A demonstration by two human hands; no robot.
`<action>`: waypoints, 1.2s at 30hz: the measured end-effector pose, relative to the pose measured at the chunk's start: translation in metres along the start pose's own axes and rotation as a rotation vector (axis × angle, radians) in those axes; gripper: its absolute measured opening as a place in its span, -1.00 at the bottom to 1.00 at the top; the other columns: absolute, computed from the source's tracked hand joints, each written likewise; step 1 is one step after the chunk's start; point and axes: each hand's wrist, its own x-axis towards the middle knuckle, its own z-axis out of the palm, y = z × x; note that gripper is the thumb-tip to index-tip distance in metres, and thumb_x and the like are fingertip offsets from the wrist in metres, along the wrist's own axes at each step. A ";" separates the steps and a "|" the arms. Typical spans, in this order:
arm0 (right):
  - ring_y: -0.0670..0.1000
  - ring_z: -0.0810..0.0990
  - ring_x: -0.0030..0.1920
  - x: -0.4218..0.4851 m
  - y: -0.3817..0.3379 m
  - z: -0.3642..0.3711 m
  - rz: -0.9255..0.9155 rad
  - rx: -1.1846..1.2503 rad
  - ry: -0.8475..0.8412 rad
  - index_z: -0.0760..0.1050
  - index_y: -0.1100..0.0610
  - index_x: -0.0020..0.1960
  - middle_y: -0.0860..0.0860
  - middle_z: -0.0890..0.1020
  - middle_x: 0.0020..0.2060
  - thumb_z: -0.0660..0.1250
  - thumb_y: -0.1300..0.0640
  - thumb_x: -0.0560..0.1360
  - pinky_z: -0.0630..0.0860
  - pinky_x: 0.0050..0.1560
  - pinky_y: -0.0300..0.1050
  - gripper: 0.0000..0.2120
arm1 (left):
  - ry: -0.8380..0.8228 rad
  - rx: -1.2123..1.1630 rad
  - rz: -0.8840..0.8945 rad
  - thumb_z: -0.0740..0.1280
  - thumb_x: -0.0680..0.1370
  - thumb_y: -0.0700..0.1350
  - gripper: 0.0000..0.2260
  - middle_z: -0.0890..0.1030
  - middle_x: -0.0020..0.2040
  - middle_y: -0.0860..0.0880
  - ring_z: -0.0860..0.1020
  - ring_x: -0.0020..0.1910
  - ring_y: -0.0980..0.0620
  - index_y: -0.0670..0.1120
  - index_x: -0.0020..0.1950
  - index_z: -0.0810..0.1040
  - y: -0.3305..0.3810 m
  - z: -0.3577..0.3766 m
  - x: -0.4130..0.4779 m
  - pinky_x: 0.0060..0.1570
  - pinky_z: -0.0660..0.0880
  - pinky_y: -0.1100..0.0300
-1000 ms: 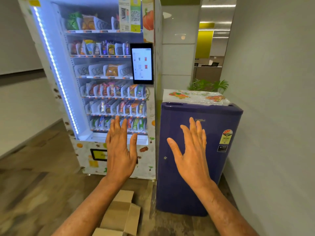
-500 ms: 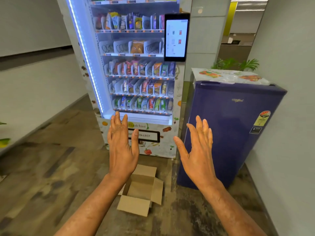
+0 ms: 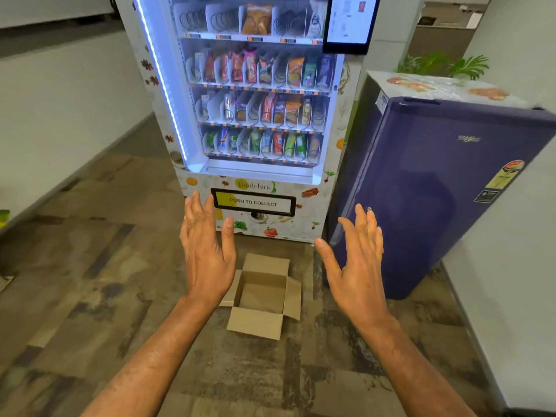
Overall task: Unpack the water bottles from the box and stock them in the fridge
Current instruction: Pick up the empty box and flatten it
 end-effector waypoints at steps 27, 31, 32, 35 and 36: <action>0.01 -0.15 0.59 -0.057 0.186 0.261 0.131 -0.107 -0.299 0.31 0.14 0.48 0.05 0.05 0.59 0.08 -0.24 0.61 -0.07 0.57 0.15 -0.40 | -0.385 0.315 -0.357 0.06 0.74 0.09 -0.44 0.14 0.68 -0.09 -0.02 0.67 0.03 -0.14 0.68 0.12 -0.261 0.203 -0.149 0.61 0.03 -0.07; 0.02 -0.16 0.59 -0.078 0.217 0.326 0.137 -0.128 -0.342 0.31 0.14 0.48 0.05 0.03 0.59 0.05 -0.25 0.61 -0.06 0.56 0.17 -0.39 | -0.435 0.315 -0.386 0.11 0.73 0.06 -0.43 0.11 0.69 -0.07 -0.06 0.67 0.08 -0.13 0.69 0.09 -0.311 0.247 -0.171 0.62 -0.02 -0.01; 0.02 -0.16 0.59 -0.084 0.225 0.343 0.134 -0.130 -0.358 0.31 0.14 0.48 0.05 0.02 0.60 0.03 -0.26 0.61 -0.06 0.56 0.17 -0.39 | -0.445 0.309 -0.399 0.11 0.73 0.06 -0.43 0.11 0.69 -0.07 -0.05 0.67 0.06 -0.13 0.69 0.10 -0.325 0.258 -0.177 0.62 -0.03 0.00; 0.01 -0.20 0.59 -0.101 0.248 0.396 0.138 -0.127 -0.411 0.28 0.12 0.50 0.05 0.00 0.60 -0.04 -0.30 0.60 -0.09 0.57 0.16 -0.35 | -0.487 0.284 -0.484 0.12 0.73 0.06 -0.44 0.12 0.68 -0.10 -0.02 0.68 -0.01 -0.15 0.68 0.14 -0.372 0.291 -0.198 0.61 -0.03 -0.02; 0.01 -0.20 0.59 -0.107 0.256 0.415 0.140 -0.129 -0.423 0.27 0.11 0.51 0.04 -0.01 0.60 -0.06 -0.31 0.60 -0.10 0.57 0.15 -0.33 | -0.500 0.278 -0.526 0.12 0.73 0.05 -0.45 0.13 0.68 -0.12 0.00 0.68 -0.04 -0.16 0.67 0.15 -0.389 0.303 -0.206 0.61 0.00 -0.06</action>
